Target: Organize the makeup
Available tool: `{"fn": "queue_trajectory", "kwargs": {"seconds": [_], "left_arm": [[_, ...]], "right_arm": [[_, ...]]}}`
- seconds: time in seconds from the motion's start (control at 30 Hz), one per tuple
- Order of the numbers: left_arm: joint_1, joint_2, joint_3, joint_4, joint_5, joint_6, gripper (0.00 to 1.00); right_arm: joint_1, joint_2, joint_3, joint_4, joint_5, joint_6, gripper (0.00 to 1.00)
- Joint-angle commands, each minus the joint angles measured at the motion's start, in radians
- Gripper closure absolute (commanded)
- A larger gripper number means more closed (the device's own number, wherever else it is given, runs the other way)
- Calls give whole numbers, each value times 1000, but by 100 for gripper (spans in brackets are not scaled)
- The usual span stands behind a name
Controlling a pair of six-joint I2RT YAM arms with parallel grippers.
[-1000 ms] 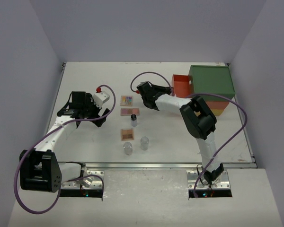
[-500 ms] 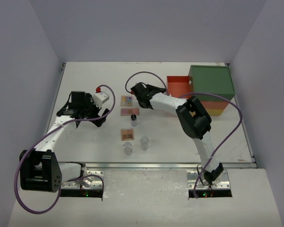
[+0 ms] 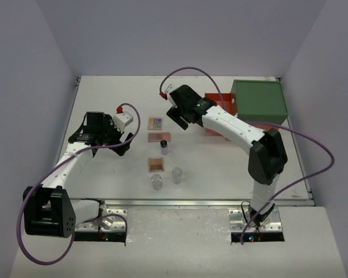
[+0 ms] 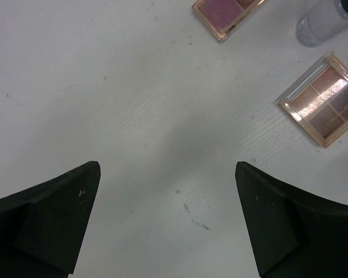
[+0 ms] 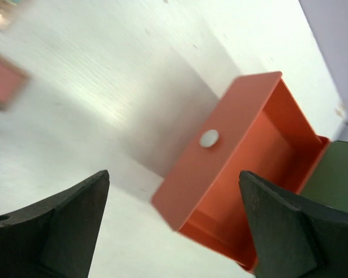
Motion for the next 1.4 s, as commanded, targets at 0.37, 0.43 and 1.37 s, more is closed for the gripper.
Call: {"fn": "queue_trajectory", "kwargs": {"seconds": [0.37, 0.43, 1.37], "left_arm": [[17, -69, -3, 38, 9, -29, 0], [18, -74, -14, 44, 4, -23, 0], [50, -48, -37, 64, 8, -4, 0]], "right_arm": [[107, -155, -158, 174, -612, 408, 15], [123, -95, -116, 153, -584, 417, 19], [186, 140, 19, 47, -370, 408, 58]]}}
